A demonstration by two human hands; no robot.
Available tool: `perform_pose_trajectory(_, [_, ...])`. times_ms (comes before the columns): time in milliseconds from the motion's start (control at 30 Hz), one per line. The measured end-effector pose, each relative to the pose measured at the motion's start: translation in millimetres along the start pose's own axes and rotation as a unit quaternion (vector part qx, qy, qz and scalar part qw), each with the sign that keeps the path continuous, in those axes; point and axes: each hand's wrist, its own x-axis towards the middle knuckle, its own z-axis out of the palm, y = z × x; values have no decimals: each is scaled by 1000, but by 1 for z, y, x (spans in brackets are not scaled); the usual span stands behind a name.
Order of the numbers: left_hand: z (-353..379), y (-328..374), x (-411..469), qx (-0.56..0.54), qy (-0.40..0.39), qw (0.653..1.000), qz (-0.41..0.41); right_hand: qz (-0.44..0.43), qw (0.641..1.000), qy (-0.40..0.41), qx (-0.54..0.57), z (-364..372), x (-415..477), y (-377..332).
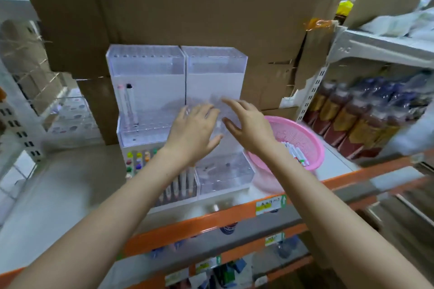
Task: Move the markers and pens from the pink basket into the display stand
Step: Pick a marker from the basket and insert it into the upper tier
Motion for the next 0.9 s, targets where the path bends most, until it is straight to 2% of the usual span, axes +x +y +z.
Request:
perform_pose_trajectory(167, [20, 62, 30, -18, 0, 999, 35, 38, 999, -2, 2, -23, -34, 64])
perform_pose_trajectory(467, [83, 143, 73, -34, -35, 997, 59, 93, 989, -109, -28, -24, -73, 163])
perform_pose_trajectory(633, [120, 158, 89, -59, -138, 989, -12, 87, 982, -163, -38, -11, -79, 194])
perform_pose_trajectory(733, [136, 162, 100, -89, -221, 968, -78, 102, 976, -188, -30, -3, -70, 204])
perform_pose_trajectory(900, [156, 163, 111, -55, -273, 951, -133, 119, 947, -297, -26, 10, -60, 213])
